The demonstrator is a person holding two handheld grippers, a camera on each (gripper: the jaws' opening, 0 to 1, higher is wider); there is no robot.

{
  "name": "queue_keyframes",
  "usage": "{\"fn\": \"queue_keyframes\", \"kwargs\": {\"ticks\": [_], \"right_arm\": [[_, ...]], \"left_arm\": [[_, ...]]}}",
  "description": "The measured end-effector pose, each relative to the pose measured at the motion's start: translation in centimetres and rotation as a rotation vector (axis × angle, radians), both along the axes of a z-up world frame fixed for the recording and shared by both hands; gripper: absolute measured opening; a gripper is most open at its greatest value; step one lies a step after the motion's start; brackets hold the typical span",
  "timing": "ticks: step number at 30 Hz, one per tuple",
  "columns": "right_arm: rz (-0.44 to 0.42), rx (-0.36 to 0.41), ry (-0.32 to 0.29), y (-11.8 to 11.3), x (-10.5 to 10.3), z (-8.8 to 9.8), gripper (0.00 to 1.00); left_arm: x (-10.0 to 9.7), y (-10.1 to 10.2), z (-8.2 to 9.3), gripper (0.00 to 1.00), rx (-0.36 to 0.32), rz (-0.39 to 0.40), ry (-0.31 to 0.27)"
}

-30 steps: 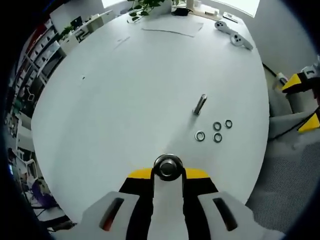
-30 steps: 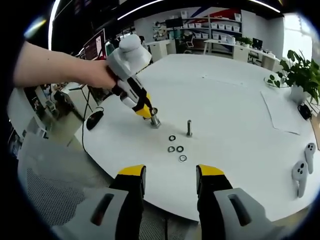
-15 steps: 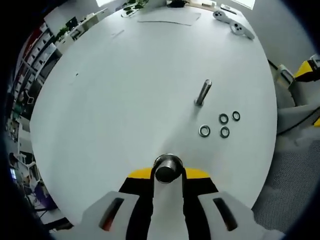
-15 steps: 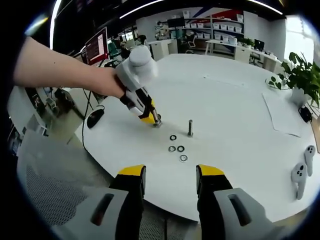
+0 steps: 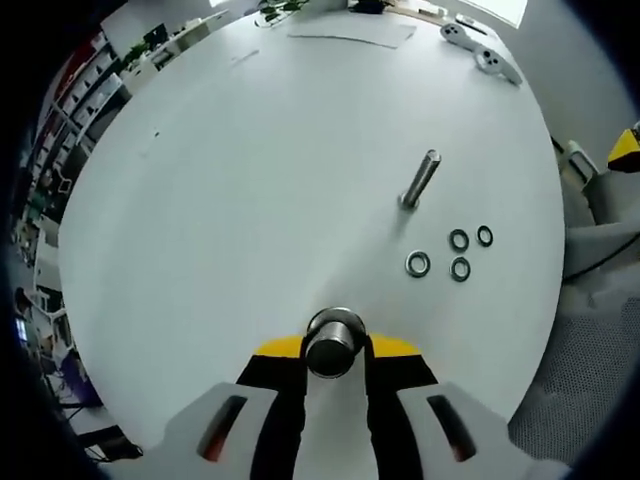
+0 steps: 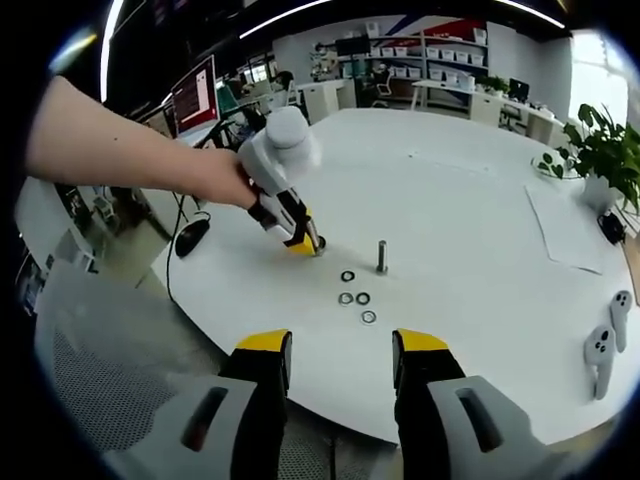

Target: Place the washer onto the threaded stud by aligning its center hole with the stud, sliding it down to the base, and recovering from edge contact or off-axis alignment until the washer reaches the visible bottom stop.

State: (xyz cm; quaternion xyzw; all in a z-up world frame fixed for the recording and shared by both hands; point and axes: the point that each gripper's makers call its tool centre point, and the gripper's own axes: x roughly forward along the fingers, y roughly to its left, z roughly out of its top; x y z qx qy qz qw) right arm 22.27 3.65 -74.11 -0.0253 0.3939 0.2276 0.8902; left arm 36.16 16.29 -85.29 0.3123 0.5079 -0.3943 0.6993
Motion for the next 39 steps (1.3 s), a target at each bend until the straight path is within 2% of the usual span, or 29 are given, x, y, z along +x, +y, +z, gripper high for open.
{"fn": "queue_keyframes", "kwargs": {"ticks": [3,12,17,22,26,29,39], "right_arm": [[0.002,0.003,0.0,0.1,0.0,0.0,0.43],[0.0,0.011,0.006,0.2,0.0,-0.1,0.43],[0.002,0.013,0.008,0.3,0.0,-0.1,0.43],[0.003,0.013,0.008,0.2,-0.1,-0.1,0.43],[0.0,0.012,0.009,0.2,-0.1,-0.2,0.43],[0.0,0.008,0.01,0.1,-0.1,-0.2,0.43],[-0.006,0.005,0.011,-0.1,-0.1,-0.3,0.43]], "left_arm": [[-0.3,0.2,-0.1,0.21,0.008,-0.002,0.023],[0.2,0.4,0.6,0.21,-0.032,0.004,0.008],[0.3,1.7,0.8,0.21,-0.02,0.005,0.008],[1.8,3.7,0.6,0.21,-0.001,0.059,-0.012],[2.3,4.1,0.3,0.23,-0.04,0.144,-0.003],[2.5,4.5,-0.4,0.23,-0.015,0.129,-0.003],[3.1,4.4,-0.7,0.25,-0.024,0.162,0.009]]}}
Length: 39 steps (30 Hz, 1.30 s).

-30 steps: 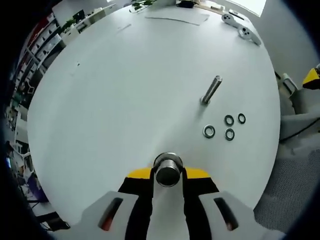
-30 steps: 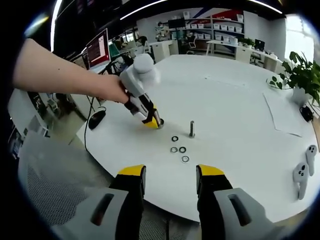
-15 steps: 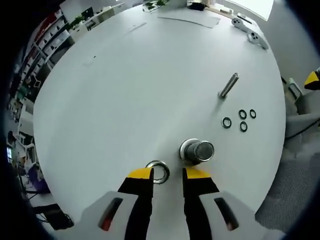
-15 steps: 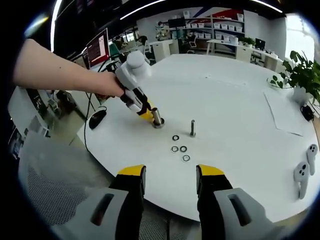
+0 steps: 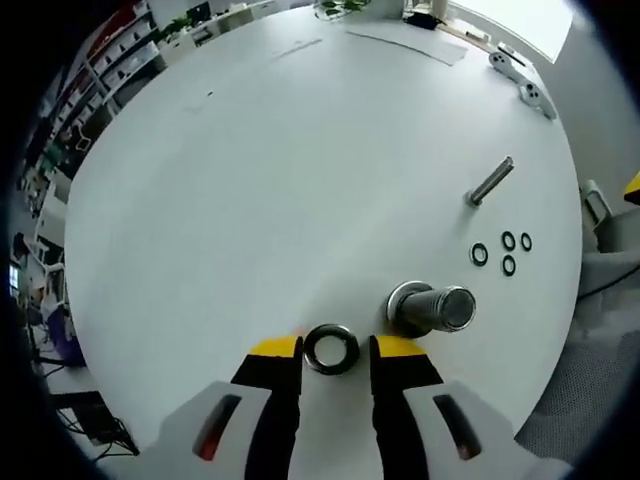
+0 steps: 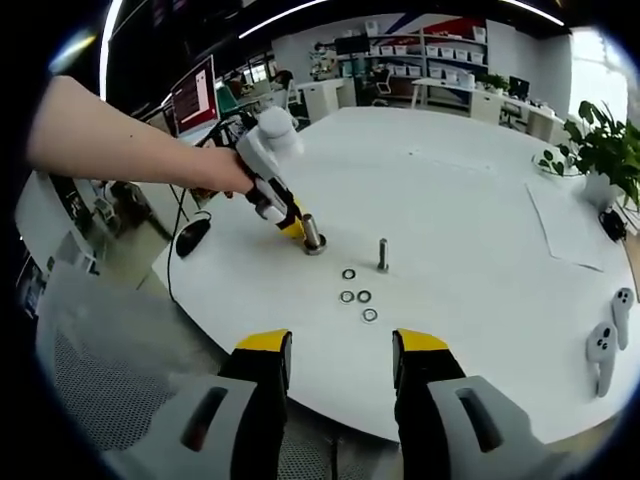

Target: Place the washer onto the threaded stud by aligning its center hole with the stud, sliding it down to the base, and recovering from edge contact or off-axis alignment until the washer reaches the visible bottom stop.

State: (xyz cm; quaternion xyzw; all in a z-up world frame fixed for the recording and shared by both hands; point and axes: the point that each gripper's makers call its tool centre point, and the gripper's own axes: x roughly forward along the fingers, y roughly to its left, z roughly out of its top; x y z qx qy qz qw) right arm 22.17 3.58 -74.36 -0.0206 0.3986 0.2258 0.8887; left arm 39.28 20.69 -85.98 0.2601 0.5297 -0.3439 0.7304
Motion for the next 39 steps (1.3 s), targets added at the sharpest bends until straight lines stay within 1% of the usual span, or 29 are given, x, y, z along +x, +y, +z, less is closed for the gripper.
{"fn": "queue_keyframes", "kwargs": {"ticks": [3,5,6,8,12,16,18,20,23,25,28,31,34,37,39], "right_arm": [[-0.005,0.005,0.002,-0.1,0.0,0.0,0.43],[-0.016,0.012,-0.003,-0.2,0.1,0.2,0.43],[-0.017,0.014,-0.004,-0.2,0.1,0.2,0.43],[-0.012,0.011,0.001,-0.1,0.1,0.1,0.43],[-0.005,0.009,0.001,0.0,0.1,0.0,0.43],[-0.008,0.012,0.007,-0.1,0.1,-0.1,0.43],[-0.011,0.015,0.004,-0.1,0.1,0.0,0.43],[-0.011,0.016,0.002,0.0,0.2,0.1,0.43],[-0.006,0.013,0.005,0.0,0.0,0.0,0.43],[-0.006,0.015,0.005,0.1,0.1,0.0,0.43],[-0.007,0.017,0.002,0.1,0.1,0.1,0.43],[-0.01,0.019,0.004,0.0,0.0,0.1,0.43],[-0.01,0.021,0.003,0.0,0.1,0.1,0.43],[-0.006,0.02,0.0,0.1,0.1,0.2,0.43],[-0.006,0.02,-0.001,0.2,0.1,0.2,0.43]], "left_arm": [[-0.4,-0.1,-0.3,0.25,-0.003,0.0,0.022],[-0.5,-0.1,-0.5,0.25,0.01,-0.024,0.027],[-0.2,-0.2,-0.5,0.24,0.004,-0.042,0.009],[-0.1,-0.2,-0.5,0.24,0.005,-0.024,0.019],[-0.1,-0.4,-0.5,0.23,0.004,-0.05,0.012],[-0.4,-0.6,-0.5,0.19,0.002,-0.065,0.008],[-0.4,-0.5,-0.6,0.19,0.001,-0.058,0.01],[-0.4,-0.4,-0.6,0.19,-0.005,-0.051,0.016],[-1.0,-0.4,-0.5,0.22,0.01,-0.085,0.033],[-1.3,-0.4,-0.5,0.24,0.016,-0.104,0.026],[-1.1,-0.2,-0.6,0.23,0.011,-0.091,0.027],[-1.5,0.0,-0.6,0.22,0.034,-0.114,0.042],[-2.0,0.3,-0.6,0.23,0.033,-0.105,0.043],[-2.4,0.4,-0.5,0.21,0.035,-0.117,0.047],[-2.3,0.4,-0.6,0.21,0.036,-0.105,0.042]]}}
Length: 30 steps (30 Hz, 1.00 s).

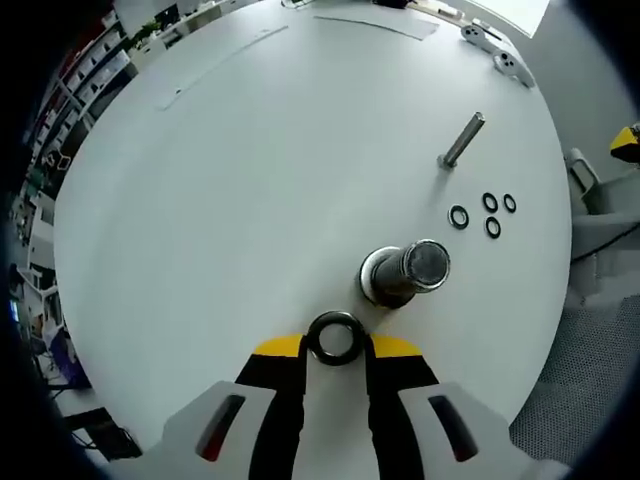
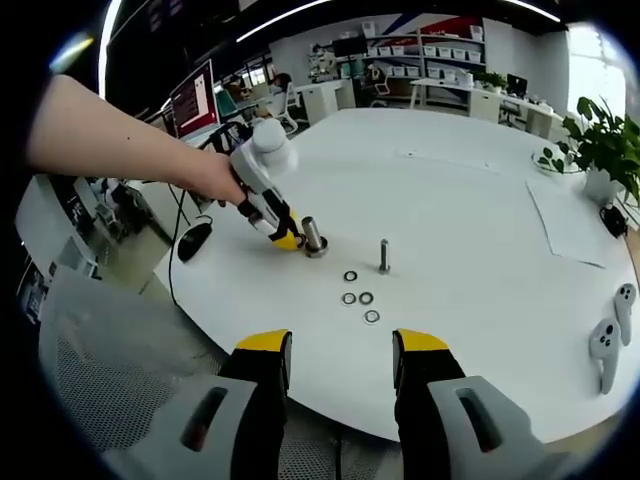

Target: Place the washer onto the threaded stud by aligning its center hole with the stud, sliding it down to the base, and recovering from edge contact or off-axis alignment until the washer reaches the visible bottom stop.

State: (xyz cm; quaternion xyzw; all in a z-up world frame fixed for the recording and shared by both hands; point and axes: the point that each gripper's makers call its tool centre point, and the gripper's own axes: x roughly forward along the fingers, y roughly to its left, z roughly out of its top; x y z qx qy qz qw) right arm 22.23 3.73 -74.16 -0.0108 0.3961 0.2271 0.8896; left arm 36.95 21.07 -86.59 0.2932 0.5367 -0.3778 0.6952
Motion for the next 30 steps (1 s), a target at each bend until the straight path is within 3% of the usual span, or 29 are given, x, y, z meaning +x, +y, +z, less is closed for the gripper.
{"fn": "queue_keyframes", "kwargs": {"ticks": [6,13,22,23,30], "right_arm": [[-0.005,-0.001,0.001,-0.1,0.0,0.0,0.43],[0.001,-0.002,0.0,0.1,0.0,0.0,0.43],[0.006,-0.006,-0.001,0.1,0.0,-0.1,0.43],[0.007,-0.006,0.0,0.1,0.0,-0.1,0.43],[0.007,-0.006,0.0,0.2,0.0,-0.1,0.43]], "left_arm": [[0.0,0.1,-0.1,0.2,-0.001,0.015,-0.002],[-2.4,0.5,-0.1,0.2,0.054,-0.036,0.042],[-2.3,0.3,-0.1,0.24,0.048,0.015,0.052],[-2.3,0.3,-0.1,0.25,0.069,-0.033,0.036],[-2.4,0.3,-0.1,0.21,0.073,0.006,0.046]]}}
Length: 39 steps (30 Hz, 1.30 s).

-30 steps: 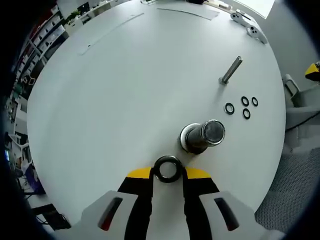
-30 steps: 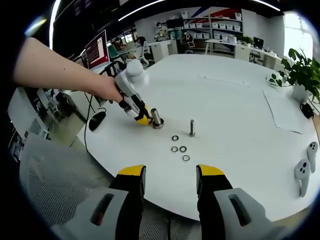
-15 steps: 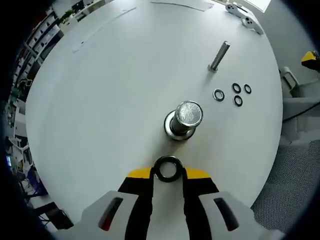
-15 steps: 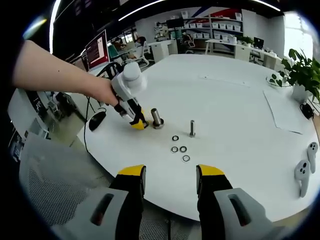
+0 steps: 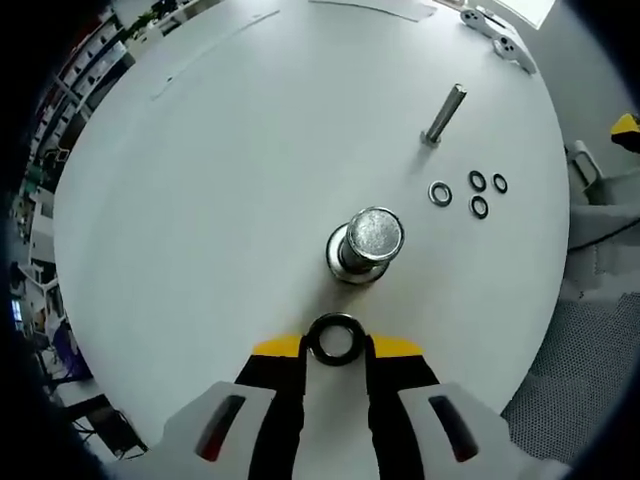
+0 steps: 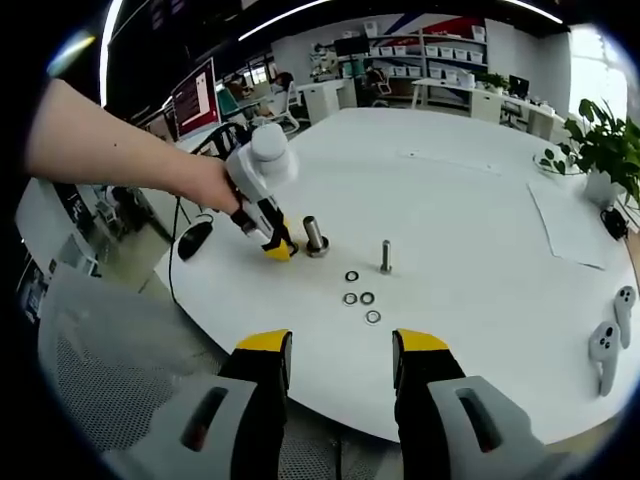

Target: Place the washer onto the threaded stud by aligning its center hole with the stud, sliding it down to the base, and recovering from edge contact or off-axis alignment until the washer reaches the visible bottom stop.

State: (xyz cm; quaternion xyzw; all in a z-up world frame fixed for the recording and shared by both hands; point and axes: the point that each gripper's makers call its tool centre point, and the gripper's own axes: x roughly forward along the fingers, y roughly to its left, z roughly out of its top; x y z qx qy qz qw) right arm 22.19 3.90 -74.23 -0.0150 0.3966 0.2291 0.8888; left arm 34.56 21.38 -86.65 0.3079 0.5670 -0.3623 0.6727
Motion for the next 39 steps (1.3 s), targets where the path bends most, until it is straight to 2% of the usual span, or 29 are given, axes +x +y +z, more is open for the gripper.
{"fn": "queue_keyframes", "kwargs": {"ticks": [7,9,13,18,22,27,31,37,39], "right_arm": [[-0.001,-0.004,-0.002,-0.1,0.0,0.0,0.43],[-0.002,-0.003,-0.003,-0.1,-0.1,0.1,0.43],[-0.006,-0.003,-0.003,-0.2,0.0,0.1,0.43],[0.001,-0.007,-0.004,-0.1,0.0,0.0,0.43],[-0.001,-0.008,-0.004,-0.2,0.1,0.1,0.43],[0.001,-0.011,-0.003,-0.2,0.0,0.0,0.43],[-0.005,0.0,0.002,-0.2,0.0,0.0,0.42],[-0.008,-0.004,0.007,-0.2,0.0,-0.1,0.42],[-0.005,-0.009,0.011,-0.2,0.0,-0.2,0.42]], "left_arm": [[0.0,0.0,-0.1,0.19,0.025,0.003,0.002],[-0.1,0.0,0.0,0.19,0.014,0.012,-0.011],[0.0,0.3,0.1,0.19,-0.056,0.079,-0.04],[-0.4,0.5,0.1,0.19,-0.048,0.074,-0.039],[-0.5,0.9,0.2,0.19,-0.072,0.131,-0.031],[-1.2,1.2,0.2,0.19,-0.049,0.103,-0.026],[-1.1,2.0,0.1,0.19,-0.063,0.166,-0.023],[-0.4,1.2,2.0,0.19,-0.113,0.148,-0.065],[0.3,0.5,3.1,0.19,-0.142,0.137,-0.099]]}}
